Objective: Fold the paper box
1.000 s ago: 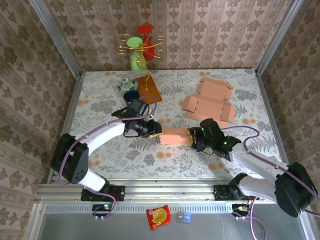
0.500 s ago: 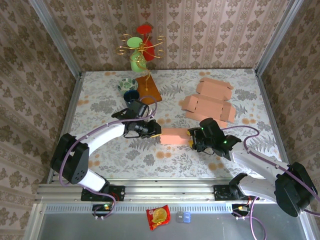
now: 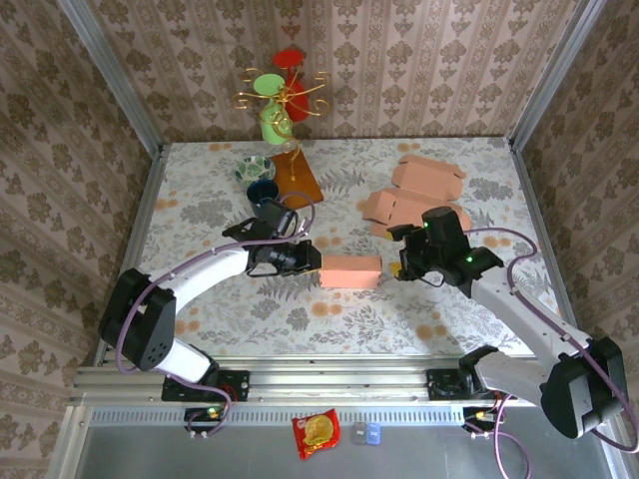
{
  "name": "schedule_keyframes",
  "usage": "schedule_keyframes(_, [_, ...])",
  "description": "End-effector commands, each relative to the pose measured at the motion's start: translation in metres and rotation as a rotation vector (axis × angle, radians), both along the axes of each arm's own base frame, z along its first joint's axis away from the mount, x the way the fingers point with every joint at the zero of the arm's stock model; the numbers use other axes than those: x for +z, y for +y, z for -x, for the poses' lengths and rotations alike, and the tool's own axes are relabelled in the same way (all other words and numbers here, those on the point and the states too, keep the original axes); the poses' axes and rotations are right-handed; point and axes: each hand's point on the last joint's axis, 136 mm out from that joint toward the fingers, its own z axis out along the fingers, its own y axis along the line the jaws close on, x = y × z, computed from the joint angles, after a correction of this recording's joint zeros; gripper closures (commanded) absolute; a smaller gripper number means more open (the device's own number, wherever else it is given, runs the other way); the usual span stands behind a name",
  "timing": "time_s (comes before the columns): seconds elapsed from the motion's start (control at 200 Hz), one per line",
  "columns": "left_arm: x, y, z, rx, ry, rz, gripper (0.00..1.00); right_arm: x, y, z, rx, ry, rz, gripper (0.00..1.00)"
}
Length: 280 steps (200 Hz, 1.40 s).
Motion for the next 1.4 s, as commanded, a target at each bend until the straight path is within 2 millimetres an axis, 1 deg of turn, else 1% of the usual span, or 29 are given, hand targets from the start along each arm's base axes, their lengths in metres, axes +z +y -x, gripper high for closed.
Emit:
schedule_keyframes(0.0, [-0.021,0.014,0.011,-0.008,0.018,-0.094,0.85,-0.021,0.011,0.018,0.047,0.121,-0.093,0.3])
schedule_keyframes(0.095, [-0.02,0.013,0.011,-0.014,0.011,-0.097,0.85,-0.033,0.014,0.018,0.018,0.163,-0.142,0.29])
schedule_keyframes(0.175, [-0.021,0.012,0.012,-0.015,0.01,-0.103,0.85,-0.038,0.02,0.015,0.024,0.176,-0.177,0.28])
schedule_keyframes(0.42, [-0.021,0.011,0.016,-0.018,-0.002,-0.109,0.85,-0.052,0.025,0.007,0.036,0.196,-0.184,0.26])
schedule_keyframes(0.49, [-0.022,0.012,0.017,-0.019,-0.003,-0.112,0.85,-0.059,0.028,0.007,0.047,0.21,-0.188,0.27])
schedule_keyframes(0.565, [-0.021,0.011,0.017,-0.019,-0.007,-0.111,0.85,-0.065,0.031,0.006,0.057,0.215,-0.194,0.28])
schedule_keyframes(0.695, [-0.018,0.012,0.017,-0.018,-0.019,-0.113,0.85,-0.067,0.036,0.001,0.087,0.185,-0.198,0.35])
schedule_keyframes(0.76, [-0.014,0.014,0.014,-0.007,-0.044,-0.117,0.8,-0.068,0.038,0.0,0.109,0.171,-0.186,0.39])
schedule_keyframes(0.835, [-0.002,0.017,0.009,0.012,-0.087,-0.108,0.75,-0.068,0.042,0.0,0.143,0.147,-0.166,0.47])
schedule_keyframes(0.94, [0.022,0.017,0.003,0.041,-0.141,-0.057,0.7,-0.066,0.052,-0.001,0.192,0.095,-0.137,0.52])
schedule_keyframes(1.035, [0.048,0.017,-0.002,0.065,-0.211,0.004,0.66,-0.066,0.057,-0.002,0.229,0.036,-0.091,0.55])
schedule_keyframes(1.125, [0.063,0.022,-0.005,0.105,-0.241,0.046,0.65,-0.069,0.058,-0.002,0.245,-0.006,-0.052,0.57])
schedule_keyframes(1.19, [0.069,0.026,-0.007,0.13,-0.249,0.068,0.65,-0.074,0.057,0.0,0.255,-0.019,-0.03,0.57])
schedule_keyframes(1.265, [0.067,0.03,-0.009,0.143,-0.244,0.07,0.65,-0.078,0.058,0.003,0.278,-0.025,-0.014,0.57])
schedule_keyframes(1.275, [0.067,0.031,-0.009,0.145,-0.242,0.069,0.65,-0.085,0.057,0.004,0.281,-0.005,-0.004,0.57])
schedule_keyframes(1.285, [0.067,0.031,-0.009,0.145,-0.24,0.069,0.65,-0.087,0.057,0.004,0.287,0.002,0.0,0.56])
schedule_keyframes(1.335, [0.064,0.032,-0.01,0.148,-0.237,0.065,0.65,-0.093,0.057,0.009,0.314,0.02,0.021,0.53])
schedule_keyframes(1.395, [0.061,0.033,-0.011,0.149,-0.229,0.066,0.65,-0.099,0.054,0.016,0.344,0.043,0.05,0.47])
